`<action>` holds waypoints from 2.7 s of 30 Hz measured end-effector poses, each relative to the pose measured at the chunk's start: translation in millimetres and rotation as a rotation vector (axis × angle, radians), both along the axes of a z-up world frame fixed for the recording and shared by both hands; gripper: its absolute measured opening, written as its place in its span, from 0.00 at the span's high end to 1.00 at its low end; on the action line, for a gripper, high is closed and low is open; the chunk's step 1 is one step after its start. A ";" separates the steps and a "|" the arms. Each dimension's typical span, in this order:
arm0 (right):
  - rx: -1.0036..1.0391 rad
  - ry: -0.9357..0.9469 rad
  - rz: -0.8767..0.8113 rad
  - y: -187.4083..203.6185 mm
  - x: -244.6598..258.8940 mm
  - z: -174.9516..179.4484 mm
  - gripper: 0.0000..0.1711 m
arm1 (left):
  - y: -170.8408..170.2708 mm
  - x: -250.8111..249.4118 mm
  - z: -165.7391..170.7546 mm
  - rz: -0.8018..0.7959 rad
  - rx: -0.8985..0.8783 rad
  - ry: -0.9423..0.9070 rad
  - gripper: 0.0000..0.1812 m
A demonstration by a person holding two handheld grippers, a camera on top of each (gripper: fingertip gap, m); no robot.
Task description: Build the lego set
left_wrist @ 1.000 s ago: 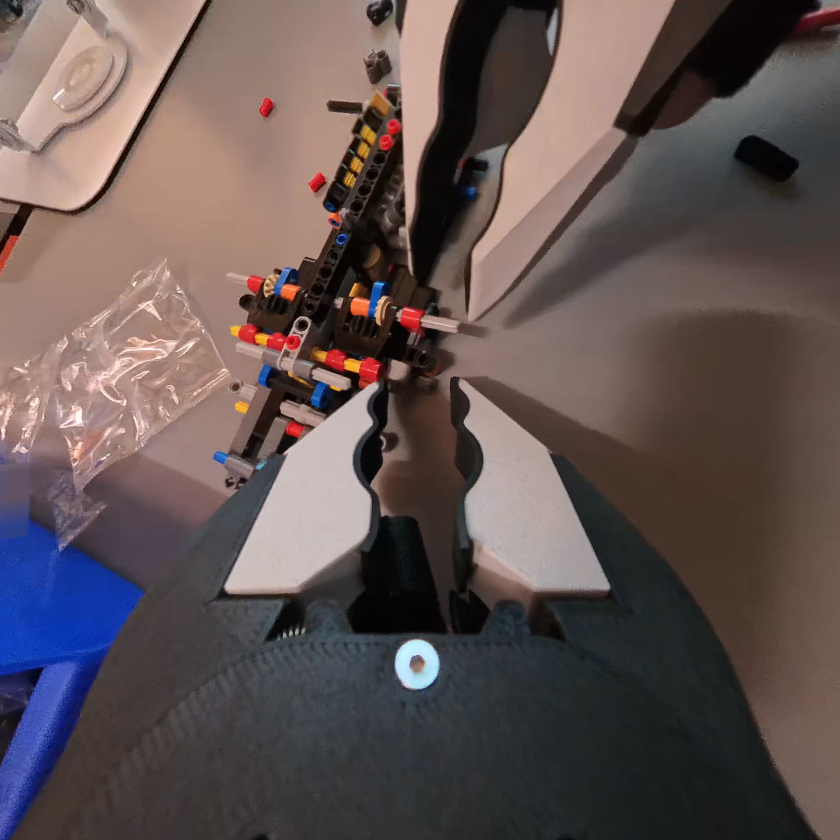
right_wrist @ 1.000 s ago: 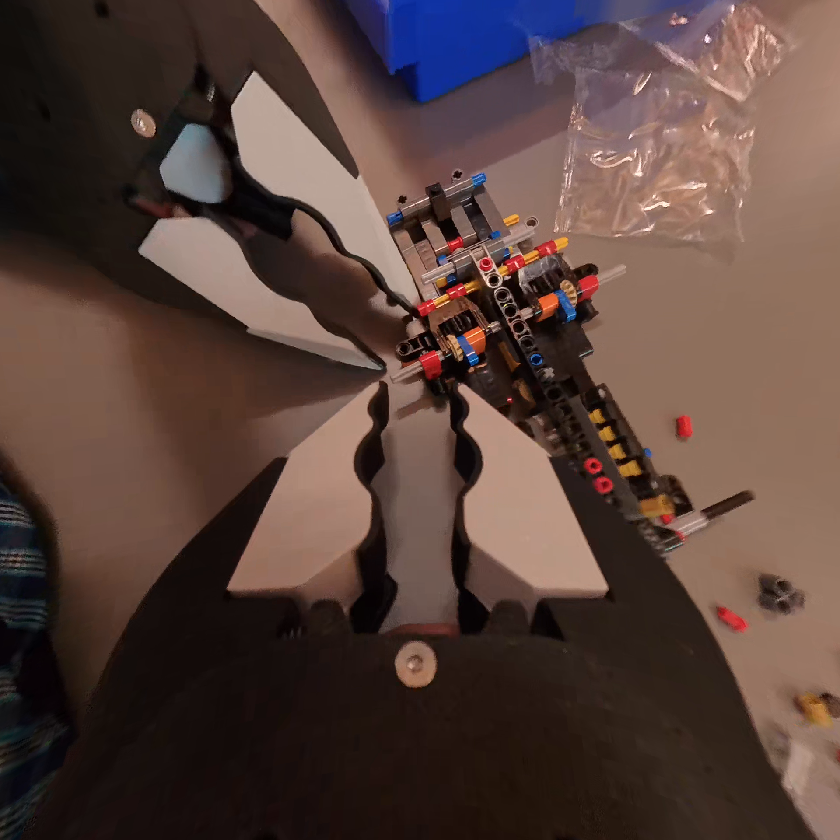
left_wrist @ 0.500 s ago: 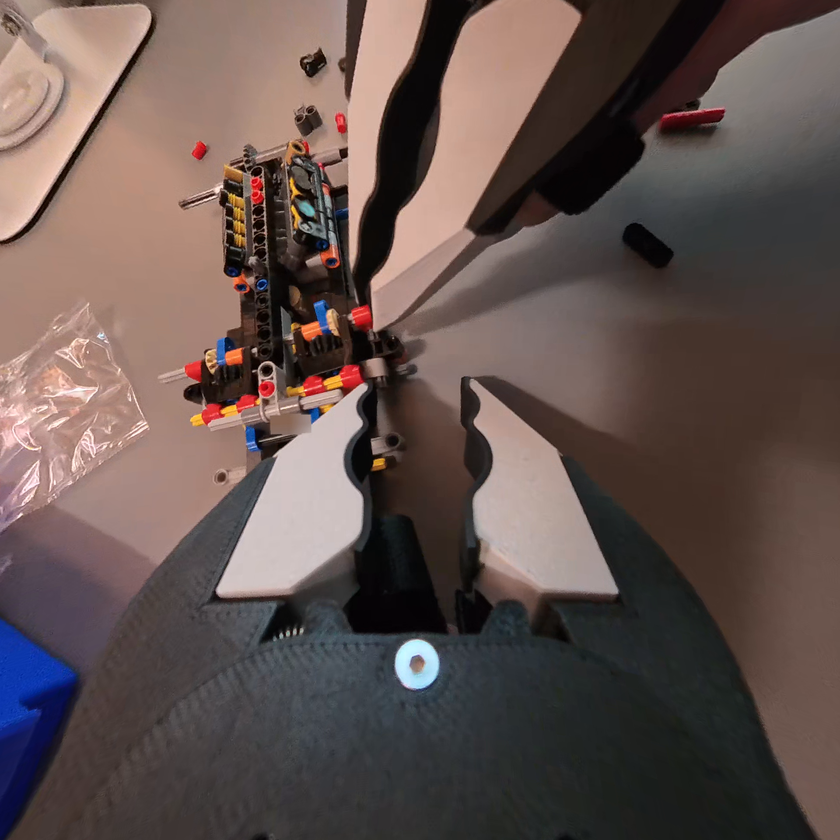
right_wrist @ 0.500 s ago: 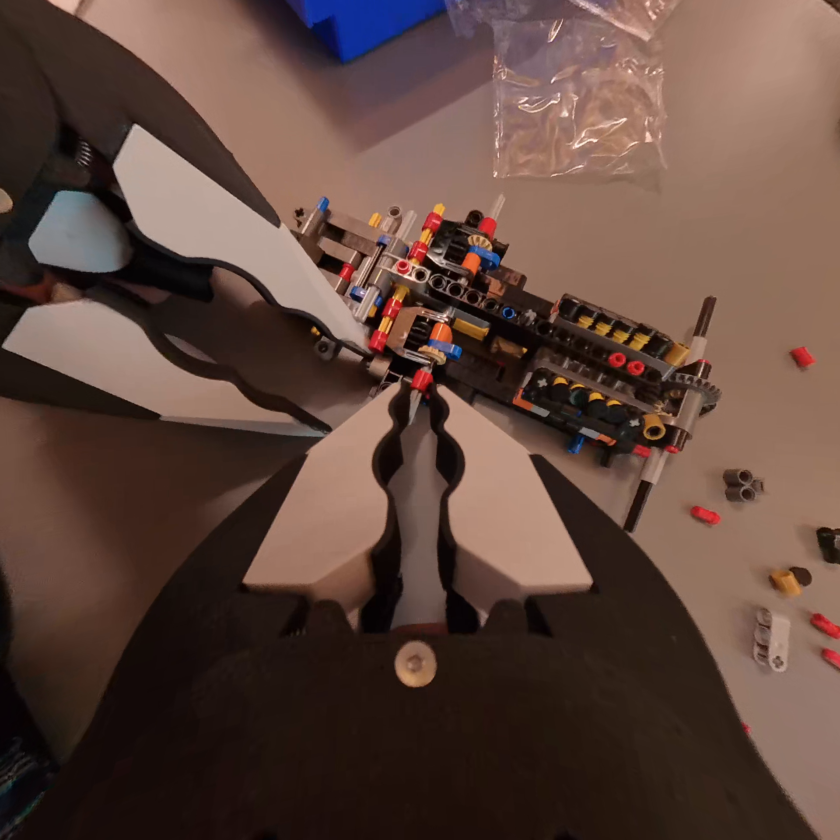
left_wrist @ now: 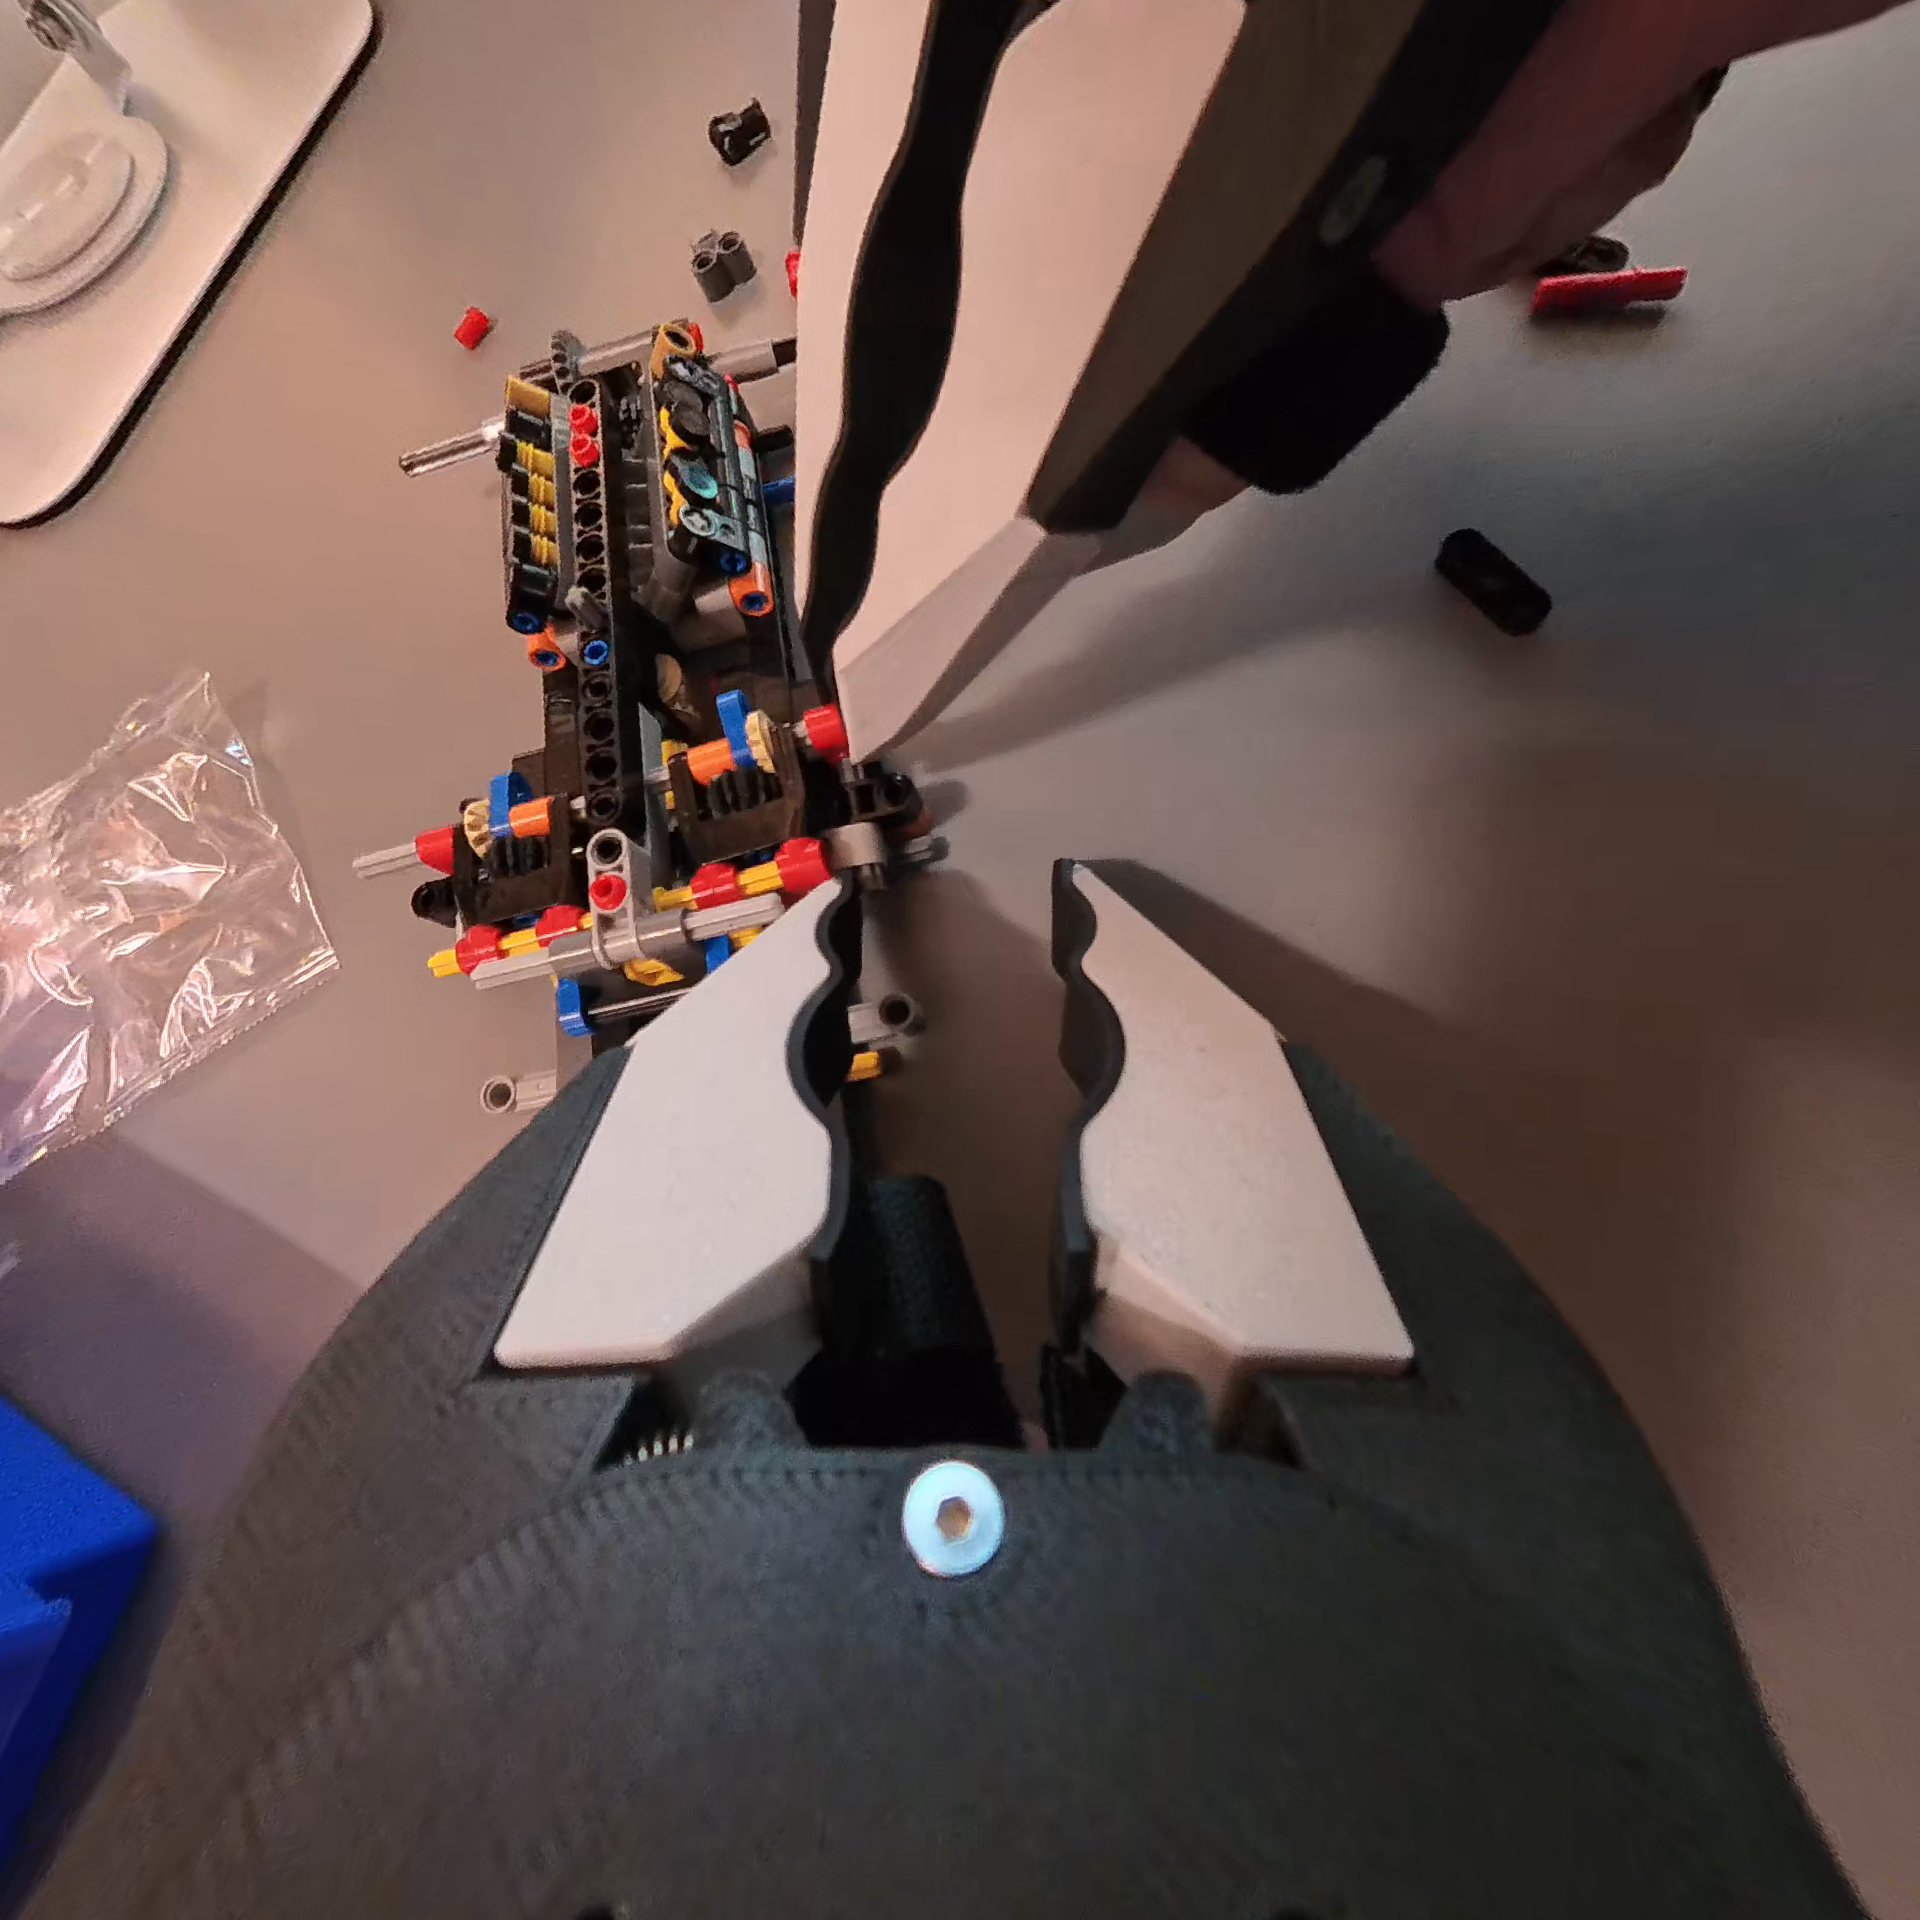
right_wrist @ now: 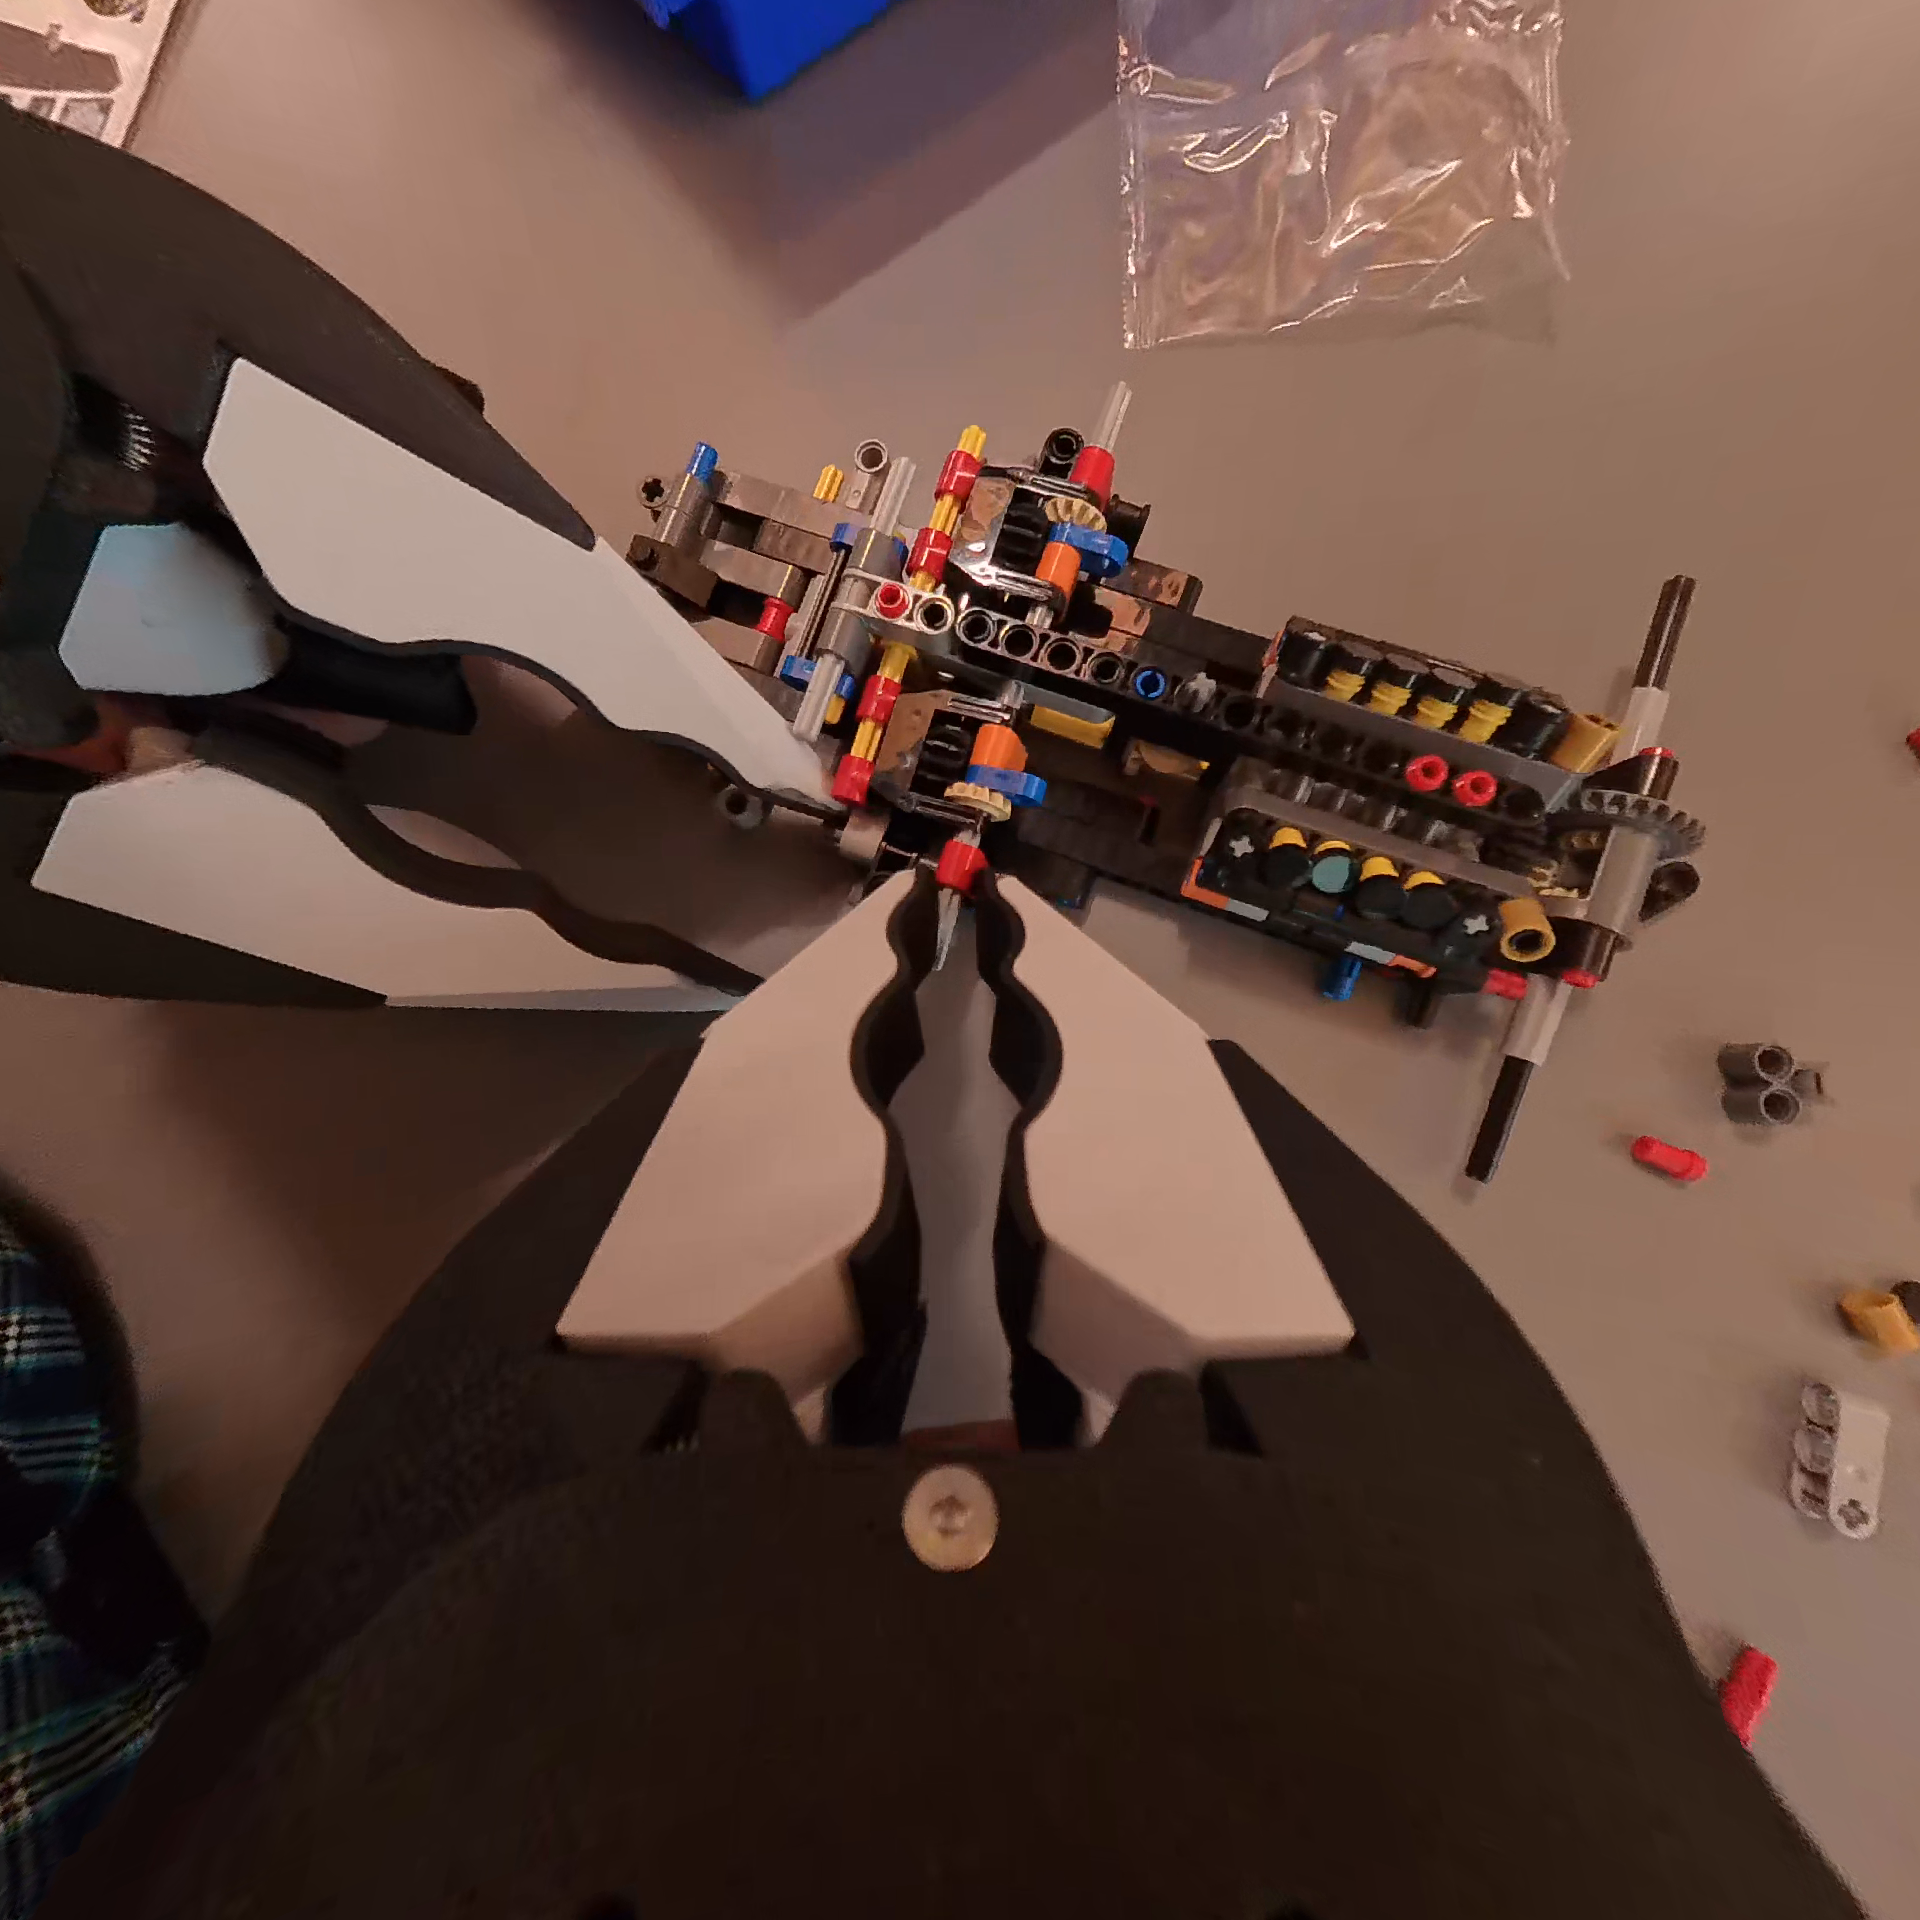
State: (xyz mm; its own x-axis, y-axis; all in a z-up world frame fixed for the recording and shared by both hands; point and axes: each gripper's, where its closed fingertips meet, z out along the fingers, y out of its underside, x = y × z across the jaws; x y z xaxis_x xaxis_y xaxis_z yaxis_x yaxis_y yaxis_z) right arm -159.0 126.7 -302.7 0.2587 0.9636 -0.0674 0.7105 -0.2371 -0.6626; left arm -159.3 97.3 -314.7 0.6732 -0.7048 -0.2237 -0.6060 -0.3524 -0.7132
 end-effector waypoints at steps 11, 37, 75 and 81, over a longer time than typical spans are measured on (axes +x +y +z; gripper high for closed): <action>0.006 0.055 -0.064 0.7 3.6 0.4 0.77 | 2.8 -4.4 -0.1 0.046 -0.001 -0.004 0.84; -0.219 0.221 -0.077 11.0 -3.1 -2.7 0.90 | 9.9 -4.8 0.0 0.097 0.014 0.009 0.84; -0.139 0.209 -0.044 10.3 -4.3 -3.3 0.92 | 30.6 1.7 15.5 -0.251 0.076 0.283 0.98; -0.149 0.212 -0.049 10.7 -4.1 -3.2 0.92 | 31.0 2.1 15.9 -0.262 0.027 0.268 0.98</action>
